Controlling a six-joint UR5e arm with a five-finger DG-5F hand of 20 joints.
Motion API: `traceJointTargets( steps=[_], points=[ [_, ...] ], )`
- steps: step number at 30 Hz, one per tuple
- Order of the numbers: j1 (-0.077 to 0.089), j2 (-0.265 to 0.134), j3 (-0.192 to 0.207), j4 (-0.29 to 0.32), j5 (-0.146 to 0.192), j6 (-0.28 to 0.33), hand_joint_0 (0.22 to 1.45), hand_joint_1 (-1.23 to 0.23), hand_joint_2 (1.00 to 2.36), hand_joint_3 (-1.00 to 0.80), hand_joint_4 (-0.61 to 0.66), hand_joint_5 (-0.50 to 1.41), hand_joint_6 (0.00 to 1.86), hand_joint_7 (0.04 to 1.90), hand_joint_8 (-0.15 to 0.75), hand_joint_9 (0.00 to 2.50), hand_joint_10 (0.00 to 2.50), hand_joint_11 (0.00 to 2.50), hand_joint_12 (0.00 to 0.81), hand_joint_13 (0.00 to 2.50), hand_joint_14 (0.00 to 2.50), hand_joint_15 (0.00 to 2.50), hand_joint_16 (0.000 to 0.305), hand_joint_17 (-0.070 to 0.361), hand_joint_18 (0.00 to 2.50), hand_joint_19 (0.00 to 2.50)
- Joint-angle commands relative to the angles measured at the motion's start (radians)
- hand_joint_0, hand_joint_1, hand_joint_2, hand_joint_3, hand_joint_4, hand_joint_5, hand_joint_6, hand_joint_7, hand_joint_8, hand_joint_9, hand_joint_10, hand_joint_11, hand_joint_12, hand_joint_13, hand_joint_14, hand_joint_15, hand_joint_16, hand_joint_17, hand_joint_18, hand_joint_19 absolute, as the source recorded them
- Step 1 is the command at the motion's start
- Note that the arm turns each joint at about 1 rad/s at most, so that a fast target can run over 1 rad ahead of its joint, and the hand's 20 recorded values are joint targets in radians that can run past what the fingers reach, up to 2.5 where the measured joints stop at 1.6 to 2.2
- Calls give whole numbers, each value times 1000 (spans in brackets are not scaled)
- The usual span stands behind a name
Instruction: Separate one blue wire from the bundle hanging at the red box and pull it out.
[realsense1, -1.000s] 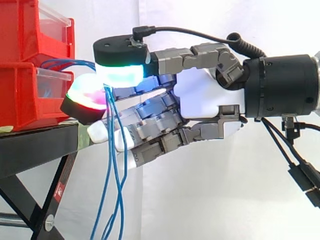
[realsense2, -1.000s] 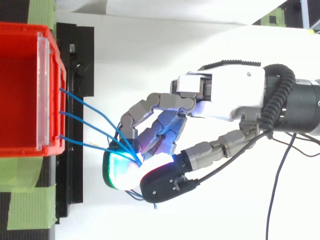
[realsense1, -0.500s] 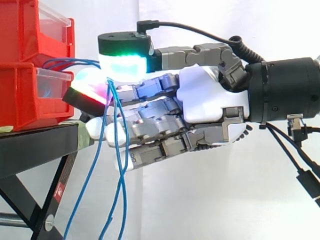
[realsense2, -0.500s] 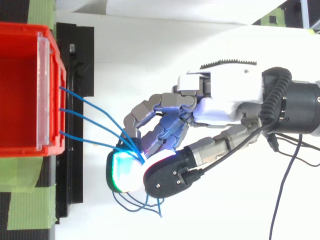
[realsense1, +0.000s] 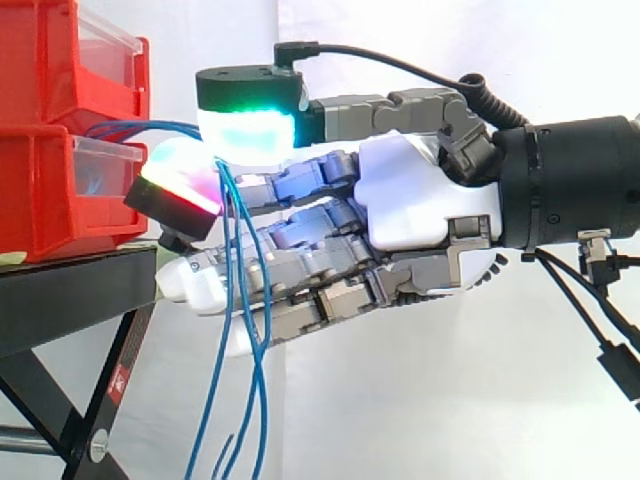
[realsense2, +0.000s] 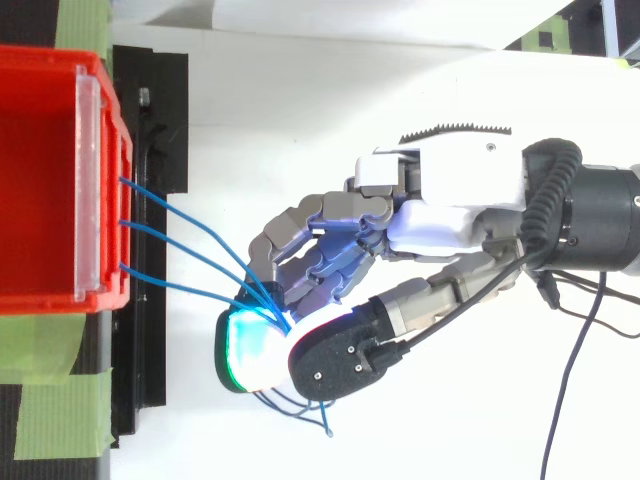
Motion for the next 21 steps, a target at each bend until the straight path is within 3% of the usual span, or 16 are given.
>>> traceJointTargets(
  steps=[1, 7, 15, 21],
  points=[
    [2, 0, 0, -2, 0, 1, 607, -701, 1006, 12, 158, -178, 927, 1016, 452, 630, 8, 378, 591, 1363, 6, 166, 73, 163, 675, 0],
    [2, 0, 0, -2, 0, 1, 608, -697, 1008, 7, 175, -179, 927, 1012, 462, 714, 9, 398, 569, 1727, 17, 529, 69, 156, 773, 47],
    [4, 0, 0, -2, 0, -1, 608, -700, 1007, -2, 182, -180, 927, 1010, 461, 761, 10, 470, 572, 1782, 23, 742, 70, 157, 831, 154],
    [4, 0, 0, -2, 0, -4, 605, -706, 1005, -4, 165, -179, 927, 1014, 440, 747, 11, 538, 571, 1231, 17, 572, 76, 170, 766, 246]
  ],
)
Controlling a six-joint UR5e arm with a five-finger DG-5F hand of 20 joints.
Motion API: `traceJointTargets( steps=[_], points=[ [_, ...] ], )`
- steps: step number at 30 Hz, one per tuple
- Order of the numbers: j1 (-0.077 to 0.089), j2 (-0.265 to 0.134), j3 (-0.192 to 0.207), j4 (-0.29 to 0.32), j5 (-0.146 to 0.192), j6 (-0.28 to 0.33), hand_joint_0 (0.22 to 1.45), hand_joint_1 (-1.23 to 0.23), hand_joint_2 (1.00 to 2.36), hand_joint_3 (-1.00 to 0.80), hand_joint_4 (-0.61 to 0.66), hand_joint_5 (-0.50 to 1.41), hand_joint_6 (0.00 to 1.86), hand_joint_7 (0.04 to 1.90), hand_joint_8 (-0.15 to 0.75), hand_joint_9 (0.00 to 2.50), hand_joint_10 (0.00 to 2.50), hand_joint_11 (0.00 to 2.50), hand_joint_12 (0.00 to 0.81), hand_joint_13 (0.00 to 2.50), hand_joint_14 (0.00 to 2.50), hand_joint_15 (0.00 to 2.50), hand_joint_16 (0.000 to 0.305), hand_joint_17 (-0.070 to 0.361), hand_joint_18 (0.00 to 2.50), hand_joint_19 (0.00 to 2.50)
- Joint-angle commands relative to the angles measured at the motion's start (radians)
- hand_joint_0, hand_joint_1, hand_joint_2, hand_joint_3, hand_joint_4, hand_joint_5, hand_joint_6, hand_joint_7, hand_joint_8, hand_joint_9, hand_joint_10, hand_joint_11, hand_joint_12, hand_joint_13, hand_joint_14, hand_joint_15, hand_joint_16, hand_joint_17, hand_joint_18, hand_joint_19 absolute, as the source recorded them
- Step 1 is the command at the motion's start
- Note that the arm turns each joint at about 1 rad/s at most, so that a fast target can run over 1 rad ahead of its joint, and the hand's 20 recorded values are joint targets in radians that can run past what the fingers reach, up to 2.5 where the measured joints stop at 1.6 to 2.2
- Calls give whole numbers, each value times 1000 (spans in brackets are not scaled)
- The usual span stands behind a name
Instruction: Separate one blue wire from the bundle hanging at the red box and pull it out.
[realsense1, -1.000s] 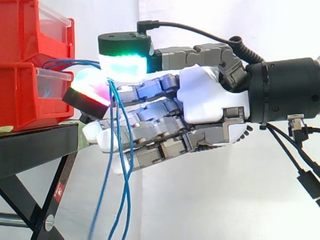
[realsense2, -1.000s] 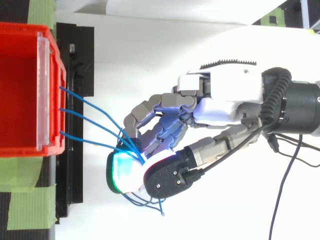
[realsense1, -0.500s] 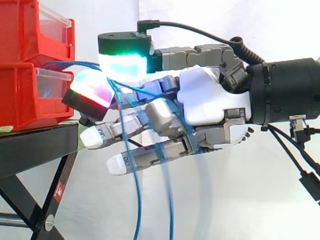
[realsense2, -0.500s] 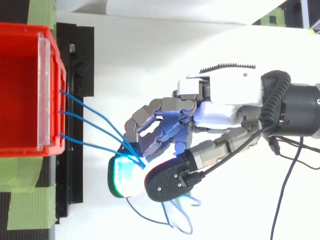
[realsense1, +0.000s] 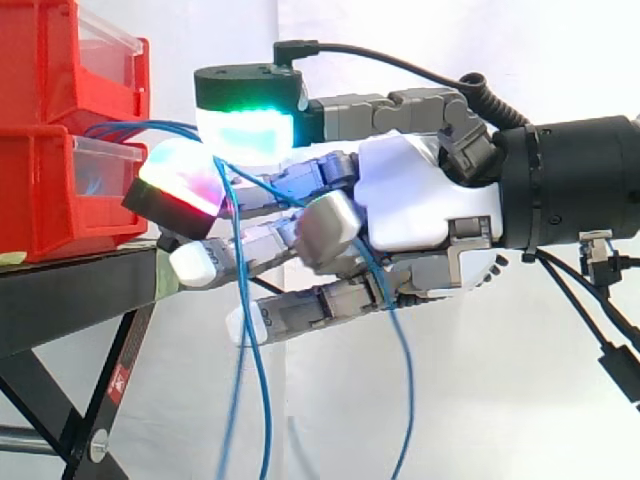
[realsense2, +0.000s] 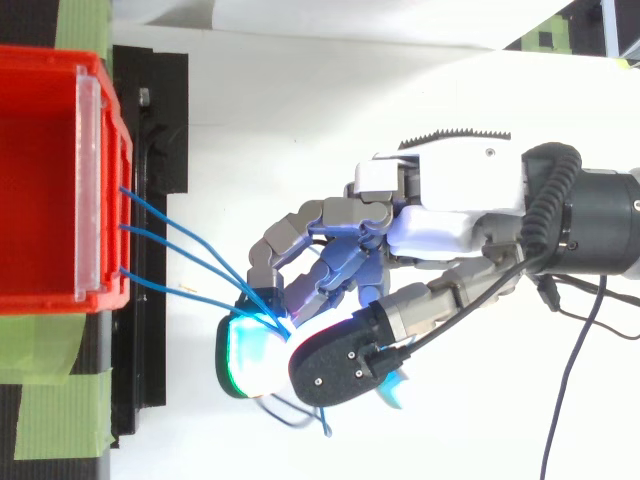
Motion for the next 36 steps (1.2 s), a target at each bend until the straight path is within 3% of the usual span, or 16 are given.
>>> traceJointTargets(
  steps=[1, 12, 17, 19, 23, 25, 36],
  points=[
    [0, 0, 0, 0, 0, -1, 603, -706, 1004, 0, 163, -178, 927, 1014, 435, 729, 10, 540, 576, 1107, 18, 548, 76, 171, 745, 261],
    [0, 0, 0, 2, 2, -2, 601, -708, 1003, -2, 145, -177, 927, 1014, 416, 533, 8, 412, 566, 587, 5, 143, 77, 173, 571, 150],
    [2, -2, 0, 0, 0, -4, 602, -705, 1004, -3, 156, -179, 926, 1016, 428, 552, 8, 397, 575, 1018, 5, 170, 76, 170, 603, 121],
    [2, 0, 0, 0, 0, -4, 603, -701, 1005, -7, 164, -180, 926, 1009, 430, 569, 10, 393, 570, 1280, 12, 297, 75, 168, 637, 121],
    [2, -2, 0, 0, 2, -4, 604, -699, 1006, -12, 170, -181, 926, 1014, 433, 589, 9, 404, 556, 1446, 16, 531, 75, 170, 676, 166],
    [2, 0, 0, 0, 2, -4, 604, -698, 1008, -14, 170, -182, 926, 1011, 435, 604, 11, 412, 549, 1509, 19, 655, 76, 171, 695, 189],
    [2, 0, 0, 0, 2, -6, 603, -698, 1007, -18, 174, -182, 927, 999, 438, 651, 10, 457, 554, 1517, 21, 735, 76, 172, 741, 254]
  ],
)
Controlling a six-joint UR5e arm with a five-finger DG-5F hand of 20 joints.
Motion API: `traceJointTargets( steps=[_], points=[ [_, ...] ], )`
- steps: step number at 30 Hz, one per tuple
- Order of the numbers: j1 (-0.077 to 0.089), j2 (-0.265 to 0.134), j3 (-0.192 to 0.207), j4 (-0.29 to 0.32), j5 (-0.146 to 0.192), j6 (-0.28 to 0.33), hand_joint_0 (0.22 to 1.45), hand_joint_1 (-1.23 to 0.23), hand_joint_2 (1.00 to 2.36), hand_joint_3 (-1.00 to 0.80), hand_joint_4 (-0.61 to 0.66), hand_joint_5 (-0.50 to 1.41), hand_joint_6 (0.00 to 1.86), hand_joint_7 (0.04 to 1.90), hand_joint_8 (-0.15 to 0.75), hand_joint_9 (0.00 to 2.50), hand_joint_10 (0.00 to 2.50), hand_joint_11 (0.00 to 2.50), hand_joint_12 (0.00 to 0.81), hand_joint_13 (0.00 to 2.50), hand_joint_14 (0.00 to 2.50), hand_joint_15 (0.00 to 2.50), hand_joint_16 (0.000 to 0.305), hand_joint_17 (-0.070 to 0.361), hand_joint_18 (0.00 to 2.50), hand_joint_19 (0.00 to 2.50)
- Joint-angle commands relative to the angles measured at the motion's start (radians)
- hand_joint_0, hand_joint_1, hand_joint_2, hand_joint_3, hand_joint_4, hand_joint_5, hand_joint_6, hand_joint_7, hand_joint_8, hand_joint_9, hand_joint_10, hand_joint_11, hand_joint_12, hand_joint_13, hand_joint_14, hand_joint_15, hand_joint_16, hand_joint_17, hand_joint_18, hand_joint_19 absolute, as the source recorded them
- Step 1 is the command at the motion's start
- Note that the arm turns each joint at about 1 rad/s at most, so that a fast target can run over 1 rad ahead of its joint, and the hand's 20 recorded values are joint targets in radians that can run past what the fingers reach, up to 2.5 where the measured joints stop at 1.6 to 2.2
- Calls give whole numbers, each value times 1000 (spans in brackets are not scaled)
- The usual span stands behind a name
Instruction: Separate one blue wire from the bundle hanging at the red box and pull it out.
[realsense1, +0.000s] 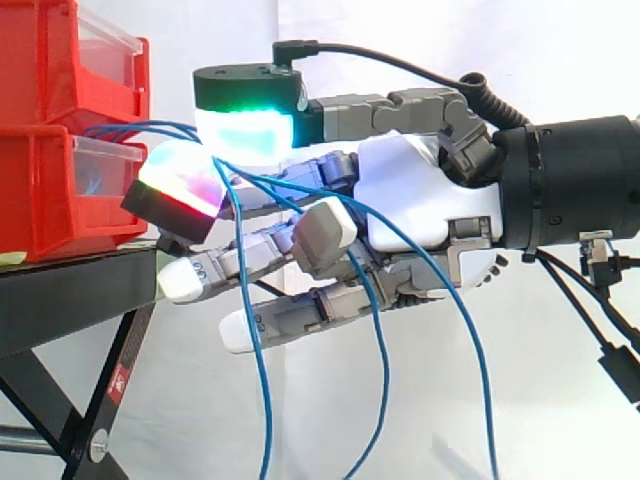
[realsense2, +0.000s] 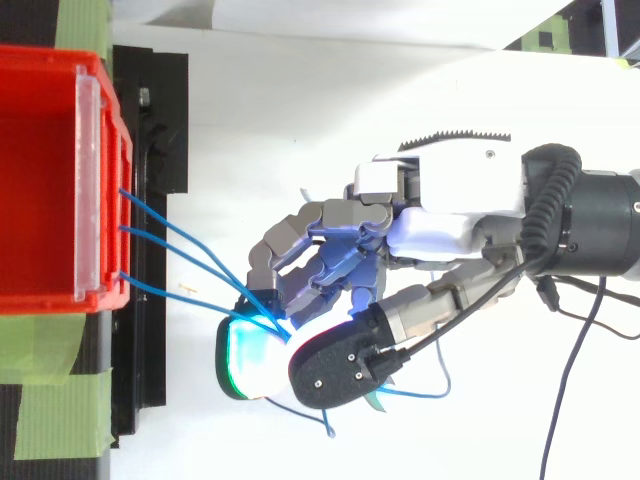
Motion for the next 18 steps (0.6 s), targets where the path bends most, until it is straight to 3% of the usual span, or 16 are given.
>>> traceJointTargets(
  steps=[1, 5, 13, 18],
  points=[
    [0, -1, 0, 0, -1, 0, 603, -699, 1007, -18, 176, -182, 927, 998, 439, 654, 12, 463, 554, 1521, 21, 749, 76, 171, 747, 255],
    [0, -1, 0, 0, 0, -2, 603, -697, 1008, -19, 177, -183, 926, 1006, 433, 689, 14, 528, 520, 1627, 19, 1037, 76, 172, 794, 325],
    [0, 0, 0, 0, -1, -2, 604, -699, 1007, -23, 175, -183, 926, 1002, 430, 702, 13, 554, 502, 1603, 18, 1138, 77, 173, 806, 361],
    [0, 0, 0, 0, -1, -2, 604, -699, 1008, -23, 173, -184, 926, 998, 433, 771, 12, 666, 462, 1643, 8, 1358, 77, 174, 856, 435]
  ],
)
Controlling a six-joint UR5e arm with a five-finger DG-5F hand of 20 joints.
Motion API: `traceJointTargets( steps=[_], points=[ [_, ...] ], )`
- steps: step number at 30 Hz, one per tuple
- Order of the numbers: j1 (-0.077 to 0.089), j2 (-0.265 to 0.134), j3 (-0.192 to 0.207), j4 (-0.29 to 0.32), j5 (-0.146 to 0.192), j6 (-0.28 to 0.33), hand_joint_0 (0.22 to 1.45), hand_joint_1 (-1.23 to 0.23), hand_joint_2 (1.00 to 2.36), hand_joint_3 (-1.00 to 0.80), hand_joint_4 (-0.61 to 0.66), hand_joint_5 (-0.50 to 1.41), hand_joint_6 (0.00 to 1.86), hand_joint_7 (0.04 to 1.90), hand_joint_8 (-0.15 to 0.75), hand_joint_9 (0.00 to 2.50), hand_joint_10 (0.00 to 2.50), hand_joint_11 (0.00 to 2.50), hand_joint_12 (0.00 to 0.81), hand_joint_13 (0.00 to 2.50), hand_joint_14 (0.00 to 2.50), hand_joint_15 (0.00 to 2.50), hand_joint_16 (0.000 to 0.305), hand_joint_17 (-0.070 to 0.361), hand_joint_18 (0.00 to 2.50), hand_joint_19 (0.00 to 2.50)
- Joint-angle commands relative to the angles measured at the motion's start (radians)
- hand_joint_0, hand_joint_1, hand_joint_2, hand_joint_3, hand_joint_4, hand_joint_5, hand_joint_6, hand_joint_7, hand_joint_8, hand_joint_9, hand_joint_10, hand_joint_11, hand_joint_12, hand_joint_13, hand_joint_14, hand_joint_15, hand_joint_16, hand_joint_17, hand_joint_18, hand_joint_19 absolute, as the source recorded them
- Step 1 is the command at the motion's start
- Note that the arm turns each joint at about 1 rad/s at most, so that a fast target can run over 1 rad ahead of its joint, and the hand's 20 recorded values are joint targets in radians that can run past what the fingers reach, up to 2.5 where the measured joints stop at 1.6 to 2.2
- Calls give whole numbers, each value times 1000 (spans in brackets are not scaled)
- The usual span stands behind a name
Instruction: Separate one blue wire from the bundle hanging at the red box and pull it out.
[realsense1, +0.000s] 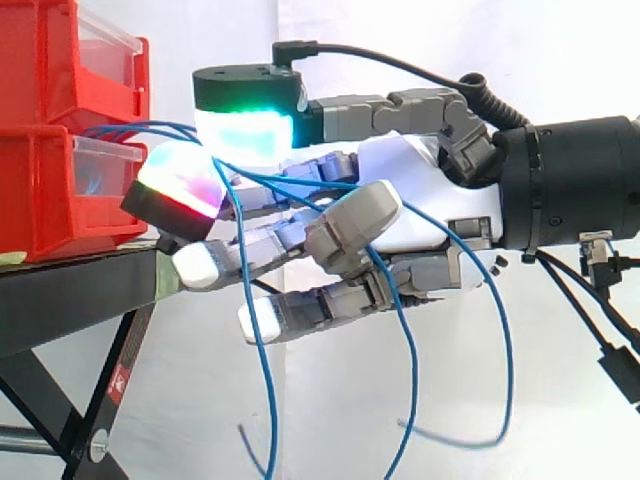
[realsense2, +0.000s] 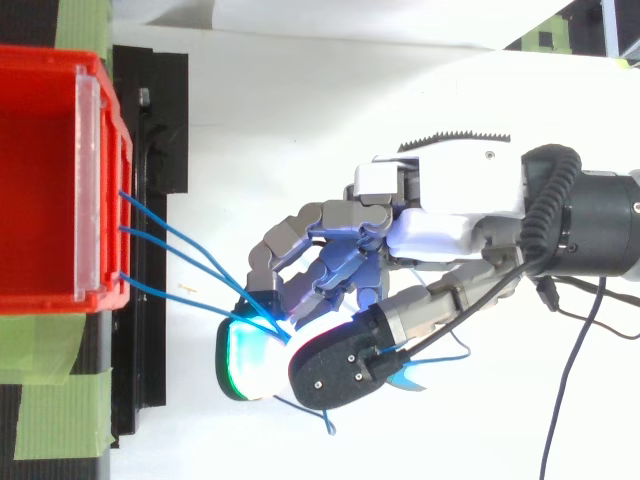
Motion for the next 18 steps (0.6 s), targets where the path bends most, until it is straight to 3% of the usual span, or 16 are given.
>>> traceJointTargets(
  steps=[1, 7, 18],
  points=[
    [0, 1, 0, 0, 0, 0, 603, -699, 1008, -20, 176, -184, 925, 1001, 431, 796, 14, 691, 457, 1664, 5, 1401, 77, 174, 867, 448],
    [0, 1, 0, -2, 1, 0, 605, -702, 1009, -22, 172, -183, 924, 998, 449, 1031, 13, 1082, 431, 1646, 297, 1385, 77, 172, 933, 529],
    [1, 1, 0, 0, 5, 0, 607, -713, 1010, -20, 166, -182, 923, 990, 440, 1170, 4, 1319, 423, 1620, 439, 1344, 75, 170, 949, 544]
  ],
)
